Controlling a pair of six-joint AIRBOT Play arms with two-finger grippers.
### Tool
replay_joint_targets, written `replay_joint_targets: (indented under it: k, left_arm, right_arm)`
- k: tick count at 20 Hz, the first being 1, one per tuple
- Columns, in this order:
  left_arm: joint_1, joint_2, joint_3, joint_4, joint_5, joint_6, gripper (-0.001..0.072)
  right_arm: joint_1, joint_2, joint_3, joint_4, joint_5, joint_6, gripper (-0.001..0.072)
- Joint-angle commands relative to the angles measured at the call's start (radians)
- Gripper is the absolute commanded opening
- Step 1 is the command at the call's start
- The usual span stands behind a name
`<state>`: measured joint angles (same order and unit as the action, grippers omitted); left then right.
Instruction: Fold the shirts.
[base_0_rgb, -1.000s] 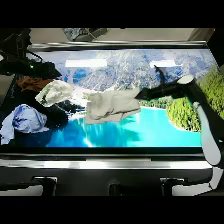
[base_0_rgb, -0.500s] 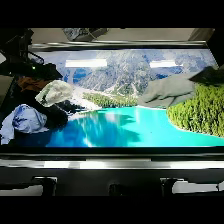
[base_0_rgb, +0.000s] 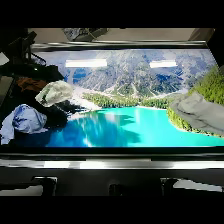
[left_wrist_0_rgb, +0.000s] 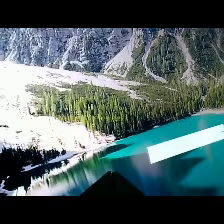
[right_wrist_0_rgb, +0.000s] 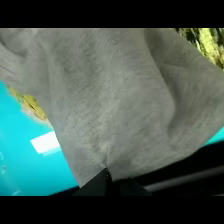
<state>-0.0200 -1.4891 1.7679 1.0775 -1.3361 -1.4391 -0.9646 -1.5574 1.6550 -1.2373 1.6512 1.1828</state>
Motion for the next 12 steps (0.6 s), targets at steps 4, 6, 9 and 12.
replay_joint_targets:
  k: [4, 6, 9, 12]
  left_arm:
    - [-0.042, -0.001, -0.002, 0.000, 0.000, 0.000, 0.0038]
    - [-0.050, -0.001, -0.002, 0.001, 0.000, 0.000, 0.0039]
    - [-0.052, -0.001, -0.002, 0.000, 0.000, 0.000, 0.0039]
    - [-0.052, -0.001, -0.002, 0.000, -0.001, 0.000, 0.0039]
  right_arm:
    - [-0.037, 0.158, -0.494, -0.220, -0.065, 0.018, 0.0045]
    - [-0.037, 0.199, -0.589, -0.282, -0.103, 0.007, 0.0045]
    - [-0.037, 0.237, -0.671, -0.362, -0.163, 0.008, 0.0046]
    - [-0.037, 0.238, -0.706, -0.346, -0.159, 0.023, 0.0046]
